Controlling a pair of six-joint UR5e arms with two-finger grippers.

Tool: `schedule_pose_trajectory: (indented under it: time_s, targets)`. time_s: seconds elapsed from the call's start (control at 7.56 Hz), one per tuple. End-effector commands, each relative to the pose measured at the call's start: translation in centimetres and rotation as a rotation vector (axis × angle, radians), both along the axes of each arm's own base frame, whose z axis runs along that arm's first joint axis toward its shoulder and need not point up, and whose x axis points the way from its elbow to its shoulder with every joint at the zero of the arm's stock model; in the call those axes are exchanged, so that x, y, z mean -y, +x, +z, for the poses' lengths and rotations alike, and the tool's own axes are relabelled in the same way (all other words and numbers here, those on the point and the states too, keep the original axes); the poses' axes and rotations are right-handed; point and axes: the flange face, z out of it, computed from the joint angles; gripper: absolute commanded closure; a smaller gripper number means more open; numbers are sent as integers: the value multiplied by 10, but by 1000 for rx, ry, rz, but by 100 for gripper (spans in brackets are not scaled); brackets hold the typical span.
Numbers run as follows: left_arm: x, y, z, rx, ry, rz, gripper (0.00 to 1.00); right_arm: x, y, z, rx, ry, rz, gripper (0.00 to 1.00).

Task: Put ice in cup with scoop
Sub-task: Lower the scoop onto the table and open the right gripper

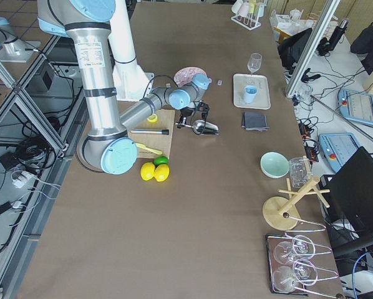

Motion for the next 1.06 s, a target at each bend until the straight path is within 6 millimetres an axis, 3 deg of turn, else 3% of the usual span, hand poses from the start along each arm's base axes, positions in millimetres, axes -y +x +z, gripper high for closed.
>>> schedule_pose_trajectory:
  time_s: [0.0,0.4,0.53,0.66,0.79,0.93]
  targets:
    - [0,-3,-4,7,8,-5,2,-2,-4,4,-8,-2,-8,100]
    - [-2,-11,-8,4,14,-24,2,-3,-7,3,-7,2,-11,100]
    - [-3,-12,-22,7,45,-24,2,-3,-7,3,-8,2,-12,100]
    - [-9,-11,-18,-4,34,-25,2,-2,-8,4,-5,7,-20,100]
    - [-8,-12,-21,-3,42,-25,2,-2,-9,2,0,14,-26,71]
    - [-10,-11,-21,-4,40,-25,2,-1,-10,0,3,17,-26,28]
